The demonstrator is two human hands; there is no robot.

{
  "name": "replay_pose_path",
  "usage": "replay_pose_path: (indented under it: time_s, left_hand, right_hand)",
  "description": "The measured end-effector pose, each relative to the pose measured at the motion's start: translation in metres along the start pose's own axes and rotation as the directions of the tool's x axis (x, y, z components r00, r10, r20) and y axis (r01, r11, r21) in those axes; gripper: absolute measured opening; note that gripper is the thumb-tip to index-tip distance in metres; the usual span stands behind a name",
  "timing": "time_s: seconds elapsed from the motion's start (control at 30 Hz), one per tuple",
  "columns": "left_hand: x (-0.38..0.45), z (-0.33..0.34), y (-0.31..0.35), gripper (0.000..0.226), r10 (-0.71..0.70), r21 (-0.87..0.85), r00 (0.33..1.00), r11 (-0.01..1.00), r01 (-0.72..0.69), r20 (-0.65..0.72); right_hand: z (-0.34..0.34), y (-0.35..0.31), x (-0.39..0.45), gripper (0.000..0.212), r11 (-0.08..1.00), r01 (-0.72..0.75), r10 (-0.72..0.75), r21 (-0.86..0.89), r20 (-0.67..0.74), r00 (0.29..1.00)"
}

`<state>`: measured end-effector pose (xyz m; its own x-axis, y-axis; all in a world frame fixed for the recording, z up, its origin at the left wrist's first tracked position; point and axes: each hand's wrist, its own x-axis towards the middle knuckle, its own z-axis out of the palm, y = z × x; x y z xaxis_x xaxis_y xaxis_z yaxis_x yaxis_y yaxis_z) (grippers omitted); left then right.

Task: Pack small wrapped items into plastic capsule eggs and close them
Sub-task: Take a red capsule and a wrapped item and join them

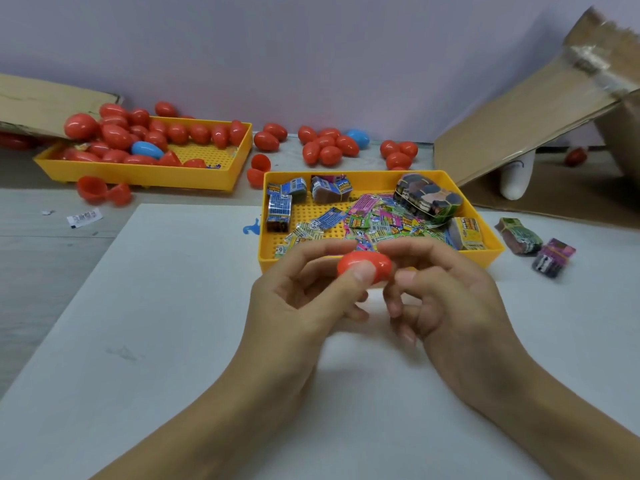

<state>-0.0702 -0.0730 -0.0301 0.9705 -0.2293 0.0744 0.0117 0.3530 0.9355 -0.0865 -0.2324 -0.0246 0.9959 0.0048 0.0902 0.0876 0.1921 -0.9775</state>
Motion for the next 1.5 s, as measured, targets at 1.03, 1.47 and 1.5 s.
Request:
replay_pose_path:
  time_s: [1.03,1.47,1.5]
  left_hand:
    - [-0.002,-0.001,0.0,0.039,0.013,-0.057,0.997,0.998,-0.018,-0.077]
    - [-0.007,-0.001,0.004,0.065,0.22,0.227,0.972,0.954,-0.198,-0.077]
    - [-0.007,-0.002,0.003,0.069,0.222,0.242,0.973,0.949,-0.201,-0.063]
  right_hand:
    - [0.005,-0.003,-0.012,0.031,0.928,0.26,-0.244,-0.268,0.09,0.966]
    - [0.006,-0.004,-0.012,0.043,0.94,0.153,-0.099,-0.304,0.183,0.978]
    - [0.006,-0.004,-0.012,0.046,0.928,0.168,-0.104,-0.333,0.201,0.974]
